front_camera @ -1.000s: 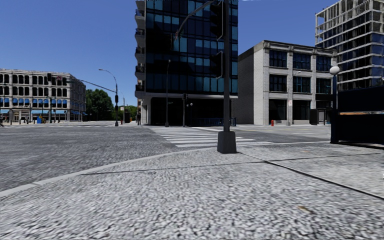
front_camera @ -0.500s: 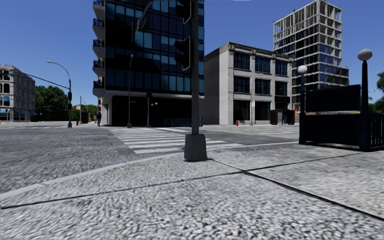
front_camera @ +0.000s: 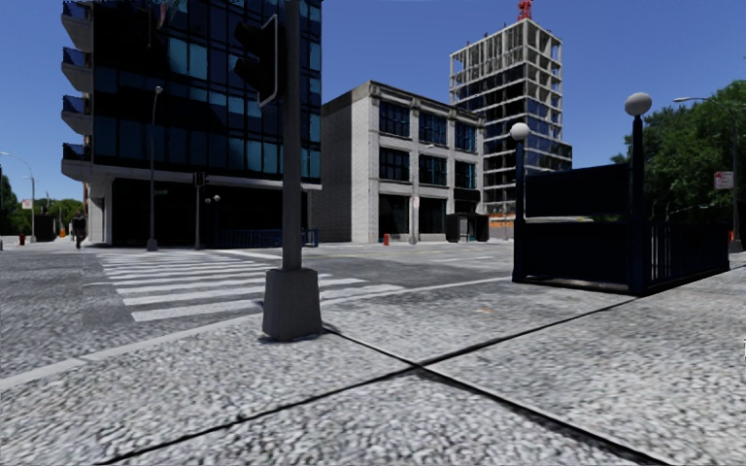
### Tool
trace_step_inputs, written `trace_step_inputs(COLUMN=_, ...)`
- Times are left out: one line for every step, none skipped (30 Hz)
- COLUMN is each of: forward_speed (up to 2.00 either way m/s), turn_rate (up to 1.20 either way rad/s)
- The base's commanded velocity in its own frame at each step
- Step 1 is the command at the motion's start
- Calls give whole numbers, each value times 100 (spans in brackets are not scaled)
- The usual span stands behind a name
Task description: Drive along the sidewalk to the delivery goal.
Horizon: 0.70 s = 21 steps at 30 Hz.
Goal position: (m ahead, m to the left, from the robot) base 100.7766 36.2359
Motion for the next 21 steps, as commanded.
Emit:
trace_step_inputs(forward_speed=172, turn_rate=-52)
trace_step_inputs(forward_speed=172, turn_rate=-52)
trace_step_inputs(forward_speed=172, turn_rate=-52)
trace_step_inputs(forward_speed=172, turn_rate=-52)
trace_step_inputs(forward_speed=172, turn_rate=-52)
trace_step_inputs(forward_speed=172, turn_rate=-52)
trace_step_inputs(forward_speed=172, turn_rate=-52)
trace_step_inputs(forward_speed=172, turn_rate=-52)
trace_step_inputs(forward_speed=172, turn_rate=-52)
trace_step_inputs(forward_speed=172, turn_rate=-52)
trace_step_inputs(forward_speed=172, turn_rate=-52)
trace_step_inputs(forward_speed=172, turn_rate=-52)
trace_step_inputs(forward_speed=172, turn_rate=-52)
trace_step_inputs(forward_speed=172, turn_rate=-52)
trace_step_inputs(forward_speed=174, turn_rate=-8)
trace_step_inputs(forward_speed=176, turn_rate=0)
trace_step_inputs(forward_speed=176, turn_rate=0)
trace_step_inputs(forward_speed=177, turn_rate=0)
trace_step_inputs(forward_speed=177, turn_rate=0)
trace_step_inputs(forward_speed=177, turn_rate=0)
trace_step_inputs(forward_speed=177, turn_rate=0)
